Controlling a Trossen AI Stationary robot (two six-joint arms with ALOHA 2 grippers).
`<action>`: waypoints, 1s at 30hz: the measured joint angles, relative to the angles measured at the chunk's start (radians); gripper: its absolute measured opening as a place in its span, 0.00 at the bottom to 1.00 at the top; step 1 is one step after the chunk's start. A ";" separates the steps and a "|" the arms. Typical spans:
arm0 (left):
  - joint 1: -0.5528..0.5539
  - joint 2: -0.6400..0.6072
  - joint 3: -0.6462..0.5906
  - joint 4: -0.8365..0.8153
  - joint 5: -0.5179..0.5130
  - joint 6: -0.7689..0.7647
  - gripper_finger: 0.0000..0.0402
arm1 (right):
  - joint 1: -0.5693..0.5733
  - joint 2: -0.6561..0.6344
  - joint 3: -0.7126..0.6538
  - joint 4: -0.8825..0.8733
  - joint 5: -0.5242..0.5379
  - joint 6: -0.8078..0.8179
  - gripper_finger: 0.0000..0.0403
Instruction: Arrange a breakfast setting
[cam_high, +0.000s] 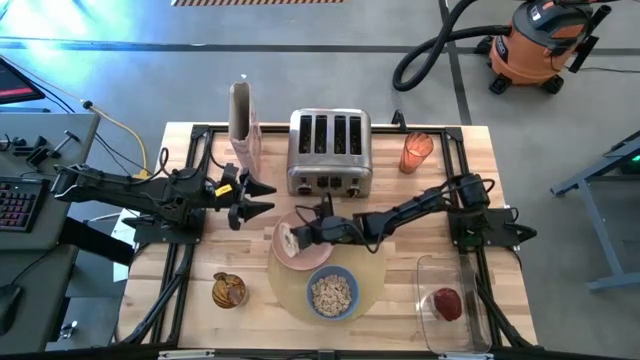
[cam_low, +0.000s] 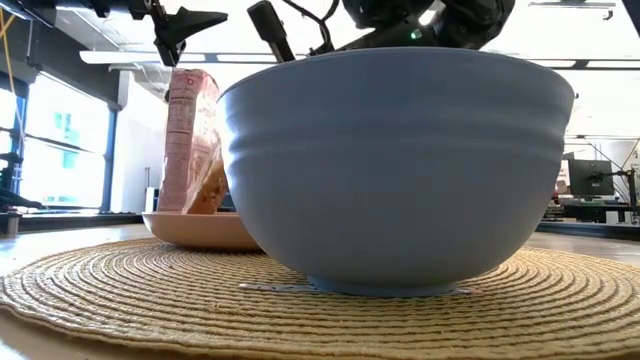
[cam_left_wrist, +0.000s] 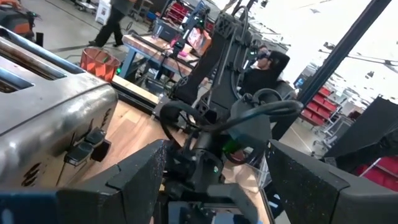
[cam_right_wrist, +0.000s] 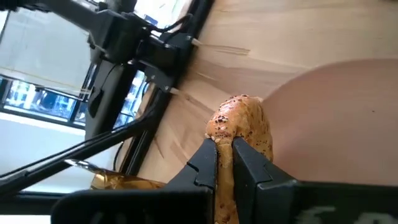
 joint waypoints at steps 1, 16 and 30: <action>0.000 0.000 0.000 0.000 0.001 0.000 0.66 | 0.000 0.000 0.000 -0.011 0.000 0.005 0.01; 0.000 0.000 0.000 -0.003 0.002 0.000 0.66 | -0.003 0.000 0.000 -0.055 -0.002 0.019 0.14; 0.000 0.000 0.000 -0.026 0.002 0.000 0.66 | -0.013 0.000 -0.001 -0.109 -0.003 0.052 0.27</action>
